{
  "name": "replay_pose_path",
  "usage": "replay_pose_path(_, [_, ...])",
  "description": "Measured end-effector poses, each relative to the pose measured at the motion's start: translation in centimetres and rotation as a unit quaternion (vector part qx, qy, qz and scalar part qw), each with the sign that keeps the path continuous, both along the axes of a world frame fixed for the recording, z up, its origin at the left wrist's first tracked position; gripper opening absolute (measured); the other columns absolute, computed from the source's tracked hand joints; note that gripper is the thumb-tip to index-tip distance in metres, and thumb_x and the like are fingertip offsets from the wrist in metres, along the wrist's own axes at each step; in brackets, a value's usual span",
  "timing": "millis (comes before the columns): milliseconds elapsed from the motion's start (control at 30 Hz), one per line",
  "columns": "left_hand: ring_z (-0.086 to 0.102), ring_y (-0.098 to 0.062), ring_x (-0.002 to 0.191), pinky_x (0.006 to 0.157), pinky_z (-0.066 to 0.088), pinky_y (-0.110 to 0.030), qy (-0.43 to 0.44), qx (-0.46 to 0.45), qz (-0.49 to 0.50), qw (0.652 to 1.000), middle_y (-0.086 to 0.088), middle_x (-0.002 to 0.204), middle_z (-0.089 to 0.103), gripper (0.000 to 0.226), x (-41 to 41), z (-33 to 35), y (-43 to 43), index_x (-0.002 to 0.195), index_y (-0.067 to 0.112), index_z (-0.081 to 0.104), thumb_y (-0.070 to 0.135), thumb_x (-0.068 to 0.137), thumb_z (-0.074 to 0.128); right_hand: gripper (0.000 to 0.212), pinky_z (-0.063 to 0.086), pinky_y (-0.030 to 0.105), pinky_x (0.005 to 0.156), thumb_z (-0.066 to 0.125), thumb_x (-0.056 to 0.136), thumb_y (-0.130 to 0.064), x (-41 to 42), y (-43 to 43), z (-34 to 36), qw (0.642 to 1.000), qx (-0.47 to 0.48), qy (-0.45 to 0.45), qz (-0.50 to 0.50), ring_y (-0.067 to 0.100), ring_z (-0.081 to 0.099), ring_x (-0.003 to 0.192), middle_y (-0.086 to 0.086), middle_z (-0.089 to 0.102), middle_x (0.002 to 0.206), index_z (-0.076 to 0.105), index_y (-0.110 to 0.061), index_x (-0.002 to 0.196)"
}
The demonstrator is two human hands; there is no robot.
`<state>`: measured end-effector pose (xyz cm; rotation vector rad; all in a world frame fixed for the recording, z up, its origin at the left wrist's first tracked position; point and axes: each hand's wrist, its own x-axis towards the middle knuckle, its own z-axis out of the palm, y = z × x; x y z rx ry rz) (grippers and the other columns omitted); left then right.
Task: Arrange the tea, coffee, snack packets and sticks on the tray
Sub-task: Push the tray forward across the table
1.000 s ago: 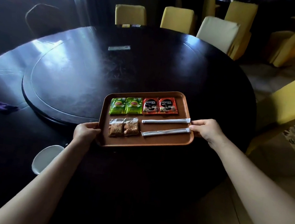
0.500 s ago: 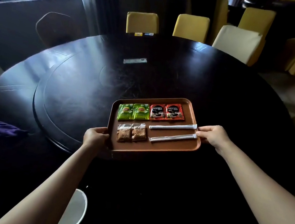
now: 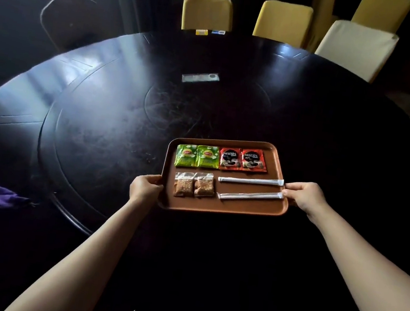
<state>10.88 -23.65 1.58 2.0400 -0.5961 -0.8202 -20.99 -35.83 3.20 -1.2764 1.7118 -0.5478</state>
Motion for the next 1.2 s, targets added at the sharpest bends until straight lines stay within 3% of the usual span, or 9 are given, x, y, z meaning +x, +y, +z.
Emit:
replay_pose_path(167, [0.066, -0.018, 0.094, 0.088, 0.052, -0.030, -0.034, 0.016, -0.007, 0.999, -0.010, 0.106, 0.072, 0.036, 1.0, -0.4, -0.8, 0.107, 0.011, 0.069, -0.002, 0.075, 0.058, 0.035, 0.049, 0.043, 0.097, 0.067, 0.078, -0.001, 2.0, -0.9, -1.0, 0.999, -0.015, 0.030, 0.006, 0.033, 0.064, 0.102, 0.023, 0.066, 0.113, 0.061, 0.004, 0.113])
replay_pose_path(267, [0.061, -0.011, 0.092, 0.080, 0.045, -0.022, -0.053, 0.031, -0.013, 0.998, -0.007, 0.105, 0.071, 0.035, 1.2, -0.5, -0.9, 0.107, 0.011, 0.069, 0.001, 0.076, 0.057, 0.031, 0.050, 0.034, 0.088, 0.064, 0.081, -0.001, 2.9, -0.9, -1.3, 0.998, -0.033, 0.059, 0.018, 0.031, 0.065, 0.100, 0.022, 0.067, 0.112, 0.063, 0.003, 0.111])
replay_pose_path(533, [0.062, -0.014, 0.100, 0.081, 0.043, -0.019, -0.065, 0.033, -0.019, 0.997, -0.009, 0.110, 0.070, 0.036, 1.6, -1.6, -0.9, 0.110, 0.011, 0.067, -0.001, 0.079, 0.055, 0.028, 0.049, 0.032, 0.085, 0.064, 0.080, -0.003, 3.9, -0.6, -2.6, 0.993, -0.069, 0.096, 0.020, 0.031, 0.065, 0.098, 0.021, 0.069, 0.110, 0.065, 0.002, 0.108])
replay_pose_path(700, [0.060, -0.011, 0.097, 0.081, 0.041, -0.019, -0.095, 0.029, -0.039, 0.994, -0.010, 0.110, 0.071, 0.036, 1.7, -2.0, -1.0, 0.110, 0.011, 0.067, -0.001, 0.079, 0.054, 0.029, 0.048, 0.032, 0.086, 0.063, 0.081, -0.003, 3.9, -0.3, -2.8, 0.992, -0.072, 0.101, 0.009, 0.031, 0.064, 0.101, 0.021, 0.068, 0.112, 0.064, 0.002, 0.110])
replay_pose_path(1033, [0.063, -0.022, 0.099, 0.082, 0.043, -0.025, -0.153, 0.045, -0.125, 0.979, -0.011, 0.102, 0.072, 0.030, 2.1, -1.4, -0.7, 0.102, 0.011, 0.070, 0.005, 0.075, 0.060, 0.026, 0.046, 0.029, 0.087, 0.059, 0.086, -0.008, 4.4, 0.9, -2.6, 0.988, -0.098, 0.118, -0.032, 0.030, 0.063, 0.106, 0.018, 0.067, 0.115, 0.065, 0.001, 0.110])
replay_pose_path(1133, [0.065, -0.023, 0.095, 0.083, 0.048, -0.032, -0.161, 0.059, -0.177, 0.969, -0.010, 0.098, 0.073, 0.028, 2.8, -1.1, -0.4, 0.099, 0.012, 0.070, 0.008, 0.073, 0.060, 0.026, 0.047, 0.031, 0.088, 0.056, 0.087, -0.005, 4.3, 1.1, -2.6, 0.989, -0.085, 0.118, -0.025, 0.029, 0.062, 0.106, 0.017, 0.066, 0.116, 0.064, 0.000, 0.111])
replay_pose_path(1200, [0.065, -0.020, 0.083, 0.076, 0.048, -0.030, -0.168, 0.070, -0.208, 0.961, -0.009, 0.093, 0.073, 0.026, 3.2, -0.8, 0.0, 0.099, 0.013, 0.070, 0.011, 0.075, 0.060, 0.029, 0.048, 0.033, 0.091, 0.055, 0.086, -0.005, 4.3, 1.3, -2.5, 0.990, -0.078, 0.117, -0.024, 0.030, 0.061, 0.109, 0.017, 0.064, 0.120, 0.062, -0.001, 0.115])
